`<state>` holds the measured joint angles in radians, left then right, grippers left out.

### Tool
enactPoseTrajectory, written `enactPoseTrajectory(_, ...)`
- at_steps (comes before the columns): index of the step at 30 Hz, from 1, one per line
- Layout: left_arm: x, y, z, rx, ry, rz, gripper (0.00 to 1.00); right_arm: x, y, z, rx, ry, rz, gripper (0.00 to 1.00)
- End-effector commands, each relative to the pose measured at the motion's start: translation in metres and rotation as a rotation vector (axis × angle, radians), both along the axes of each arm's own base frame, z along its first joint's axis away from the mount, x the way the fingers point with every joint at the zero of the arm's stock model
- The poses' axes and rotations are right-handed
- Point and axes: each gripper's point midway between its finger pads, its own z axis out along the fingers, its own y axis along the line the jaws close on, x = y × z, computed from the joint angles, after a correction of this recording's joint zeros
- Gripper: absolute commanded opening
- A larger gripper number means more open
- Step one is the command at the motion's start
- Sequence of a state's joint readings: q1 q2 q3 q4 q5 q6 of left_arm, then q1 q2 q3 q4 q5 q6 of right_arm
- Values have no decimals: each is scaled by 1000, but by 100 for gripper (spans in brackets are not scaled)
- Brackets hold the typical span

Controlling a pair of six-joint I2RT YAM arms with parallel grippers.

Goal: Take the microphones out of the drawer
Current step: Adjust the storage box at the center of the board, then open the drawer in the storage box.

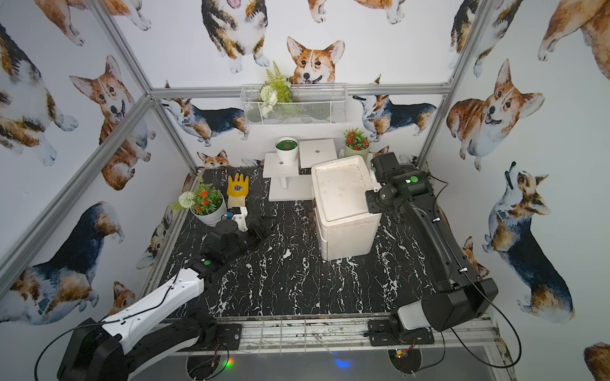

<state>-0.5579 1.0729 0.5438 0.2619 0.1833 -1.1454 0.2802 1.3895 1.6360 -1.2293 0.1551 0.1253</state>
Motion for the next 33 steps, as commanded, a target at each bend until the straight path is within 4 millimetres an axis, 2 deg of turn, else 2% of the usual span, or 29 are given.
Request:
enactPoseTrajectory(1,6,-27,30,-152,-68,-52,96,11,-18,17,-26,-104,-76,13)
enactPoseTrajectory(3,11,-43,35,-188,-78,-75,94,9,-18,16,-36,-100,-54,14)
enactPoseTrajectory(5,18,-62,42,-230,-93,-114,87,9,-17,12,-44,-88,-33,14)
enactPoseTrajectory(9,37,-101,52,-342,-99,-186,70,6,-13,2,-46,-46,18,14)
enactPoseTrajectory(11,49,-115,53,-385,-100,-197,59,4,-8,-3,-36,-29,46,14)
enactPoseTrajectory(12,54,-119,52,-397,-100,-195,57,4,-7,-5,-33,-21,56,14)
enactPoseTrajectory(13,59,-123,52,-408,-99,-191,57,3,-6,-6,-30,-15,67,14)
enactPoseTrajectory(15,70,-129,40,-412,-73,-171,57,1,-4,-7,-24,-11,77,15)
enactPoseTrajectory(19,86,-146,44,-486,-67,-174,57,-1,-3,-7,-16,-20,90,15)
enactPoseTrajectory(24,93,-161,36,-552,-37,-174,56,-2,-1,-7,-6,-22,97,16)
enactPoseTrajectory(33,95,-165,25,-594,-11,-151,53,-1,2,-8,8,-18,101,16)
